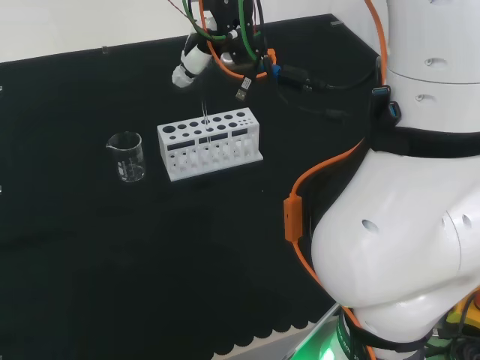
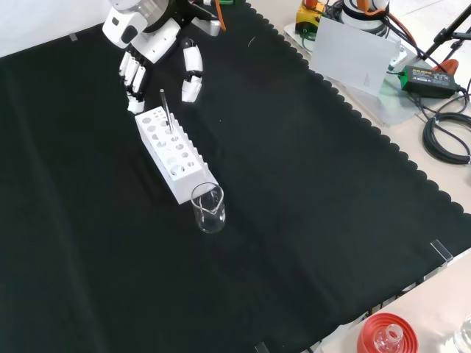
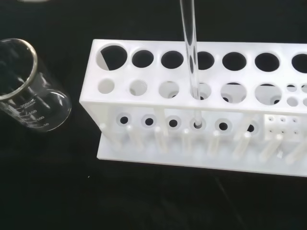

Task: Take the glass rod from the white test tube rack.

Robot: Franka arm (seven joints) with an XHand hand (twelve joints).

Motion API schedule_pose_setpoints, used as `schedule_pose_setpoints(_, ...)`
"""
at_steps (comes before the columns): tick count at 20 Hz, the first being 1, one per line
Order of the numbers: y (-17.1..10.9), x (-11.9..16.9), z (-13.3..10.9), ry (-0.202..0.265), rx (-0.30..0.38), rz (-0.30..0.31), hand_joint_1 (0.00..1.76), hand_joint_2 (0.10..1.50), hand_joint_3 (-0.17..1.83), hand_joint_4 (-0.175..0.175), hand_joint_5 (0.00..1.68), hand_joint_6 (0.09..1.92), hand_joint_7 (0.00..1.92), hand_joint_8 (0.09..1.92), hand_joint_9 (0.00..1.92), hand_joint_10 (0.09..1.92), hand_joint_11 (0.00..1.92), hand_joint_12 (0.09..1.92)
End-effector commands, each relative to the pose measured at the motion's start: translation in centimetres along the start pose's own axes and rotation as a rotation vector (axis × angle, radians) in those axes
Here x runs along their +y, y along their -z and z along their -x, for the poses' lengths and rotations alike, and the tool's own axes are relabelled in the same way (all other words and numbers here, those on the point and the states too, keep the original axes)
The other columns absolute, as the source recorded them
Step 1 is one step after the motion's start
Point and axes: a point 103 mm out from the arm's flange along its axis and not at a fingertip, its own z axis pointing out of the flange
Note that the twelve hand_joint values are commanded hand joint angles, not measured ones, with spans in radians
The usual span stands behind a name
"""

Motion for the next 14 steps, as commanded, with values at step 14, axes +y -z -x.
schedule_pose_setpoints(14,-1.8,0.5,0.3,-0.006,-0.018,-0.045,0.72,0.64,0.55,-0.041,0.47,0.17,0.41,0.82,0.72,0.83,0.76,1.27)
